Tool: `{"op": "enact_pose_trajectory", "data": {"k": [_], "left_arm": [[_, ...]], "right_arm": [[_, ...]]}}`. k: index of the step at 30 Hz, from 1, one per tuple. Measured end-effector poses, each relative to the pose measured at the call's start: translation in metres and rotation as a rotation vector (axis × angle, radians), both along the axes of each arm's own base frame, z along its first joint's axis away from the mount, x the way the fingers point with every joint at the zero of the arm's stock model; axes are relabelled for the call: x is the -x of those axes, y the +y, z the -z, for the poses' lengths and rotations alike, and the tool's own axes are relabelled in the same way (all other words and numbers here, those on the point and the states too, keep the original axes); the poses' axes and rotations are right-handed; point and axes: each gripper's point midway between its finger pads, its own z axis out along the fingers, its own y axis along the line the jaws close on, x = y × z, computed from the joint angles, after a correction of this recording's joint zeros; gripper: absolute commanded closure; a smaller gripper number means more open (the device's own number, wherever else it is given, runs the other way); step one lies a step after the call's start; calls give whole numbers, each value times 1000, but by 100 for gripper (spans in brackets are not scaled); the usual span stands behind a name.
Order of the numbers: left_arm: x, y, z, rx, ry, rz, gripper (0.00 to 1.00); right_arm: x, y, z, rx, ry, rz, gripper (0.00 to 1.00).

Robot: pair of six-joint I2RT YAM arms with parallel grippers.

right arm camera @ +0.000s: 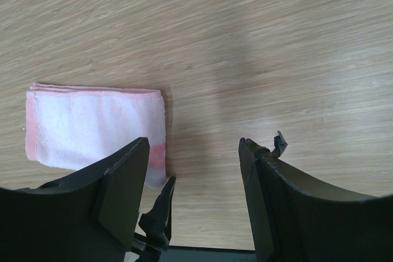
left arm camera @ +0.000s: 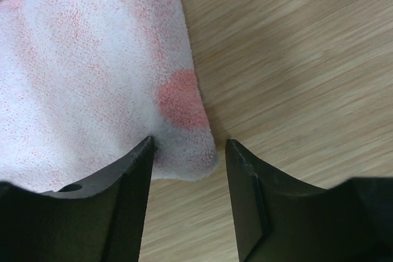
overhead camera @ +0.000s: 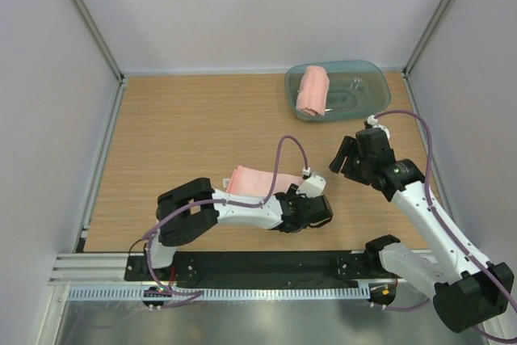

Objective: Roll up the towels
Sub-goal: Roll the towel

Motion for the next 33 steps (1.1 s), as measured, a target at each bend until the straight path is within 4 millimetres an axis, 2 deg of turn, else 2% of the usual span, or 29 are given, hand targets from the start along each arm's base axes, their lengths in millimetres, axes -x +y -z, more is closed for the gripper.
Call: {"op": "enact_pose_trajectory", "data": {"k": [5,8,14,19,23,26,33], "left_arm": [[-4,6,3,85,3,-23,70],[-8,12,1,138,4,-44,75],[-6,30,0,222,4,-56,77],[1,47,-1,254,10,-49,79],[3,50,-1,271,15,-38,80],[4,51,-2,285,19,-33,82],[10,55,-5,312,40,-17,84]], "right_arm": [[0,6,5,-26,15,-21,32],[-1,11,14,-38,49,-37,32],[-1,33,39,-134,130,-98,29],[10,63,73,-292,212,-157,28],[23,81,98,-388,268,-182,28],[25,94,106,-436,284,-203,28],[14,120,115,-506,273,-245,30]]}}
